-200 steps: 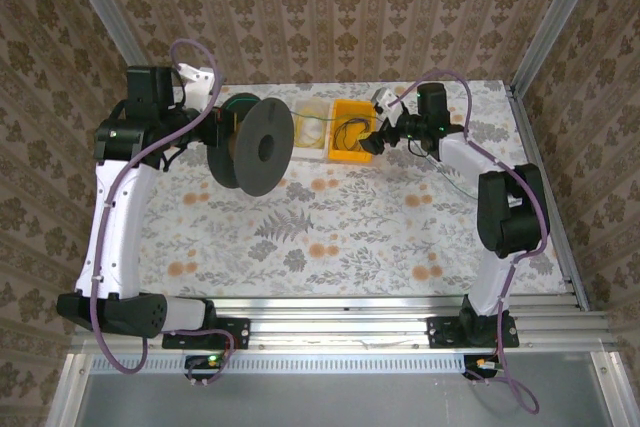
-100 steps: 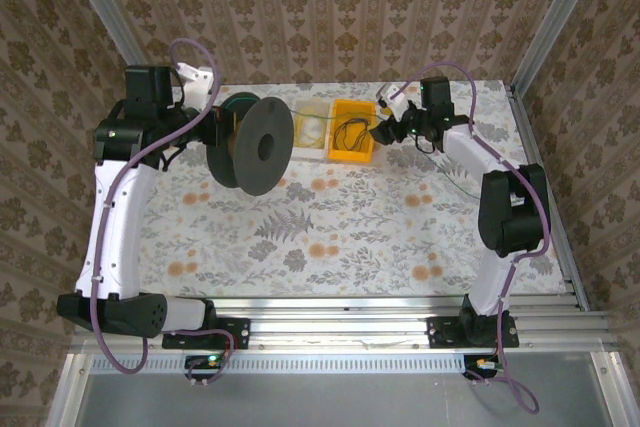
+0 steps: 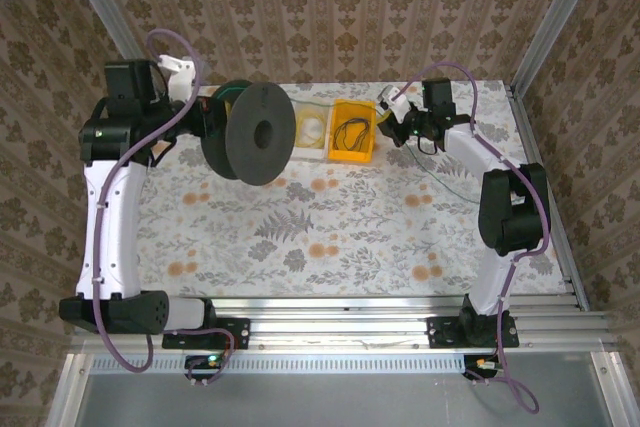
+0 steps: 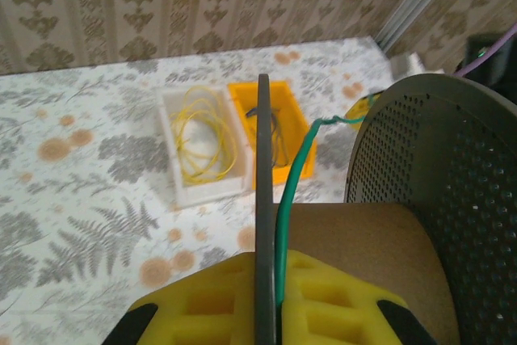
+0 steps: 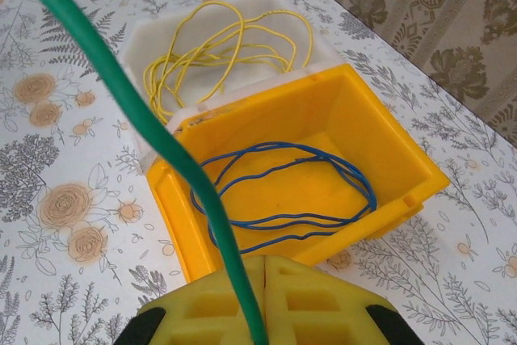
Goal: Wrap the cables
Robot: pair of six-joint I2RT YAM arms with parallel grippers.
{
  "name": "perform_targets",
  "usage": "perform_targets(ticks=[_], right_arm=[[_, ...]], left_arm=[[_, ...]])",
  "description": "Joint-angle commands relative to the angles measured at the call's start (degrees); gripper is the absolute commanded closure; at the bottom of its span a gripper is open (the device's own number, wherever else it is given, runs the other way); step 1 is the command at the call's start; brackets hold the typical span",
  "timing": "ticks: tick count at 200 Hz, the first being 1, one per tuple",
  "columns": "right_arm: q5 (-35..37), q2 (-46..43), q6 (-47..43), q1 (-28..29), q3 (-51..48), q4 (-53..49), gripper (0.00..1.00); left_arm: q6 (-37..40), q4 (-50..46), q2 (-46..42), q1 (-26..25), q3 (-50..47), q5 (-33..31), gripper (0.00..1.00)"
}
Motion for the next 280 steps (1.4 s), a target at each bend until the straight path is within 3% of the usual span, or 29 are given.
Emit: perform_targets(ticks=[1, 64, 127, 157, 210, 280], right_arm=[[0.7, -0.1, 2.7, -0.7, 0.0, -1.6, 1.0], [3.6, -1.2, 4.4, 5.0, -1.2, -7.3, 1.0], [8.9, -4.3, 3.0, 16.7, -3.0, -15.5, 1.0], [11.1, -6.1, 2.5, 23.1, -0.8, -19.9, 1.0], [13.7, -8.4, -1.5, 30.8, 8.5, -31.1, 1.0], [17.7, -10.1, -8.2, 32.8, 23.1, -38.7, 1.0]], left_arm=[[-6.3, 10.3, -0.2, 1.9, 2.6, 8.4, 1.0], [-21.3, 30.3, 3.0, 3.0, 1.2, 11.2, 1.0], [-26.0, 36.4, 8.1, 2.1, 2.9, -3.6, 1.0], [-22.8, 33.3, 10.9, -1.8, 5.7, -12.1, 1.0], [-10.1, 19.6, 20.1, -11.0, 18.5, -28.9, 1.0], [0.5, 10.1, 27.3, -18.8, 25.8, -40.7, 1.0]])
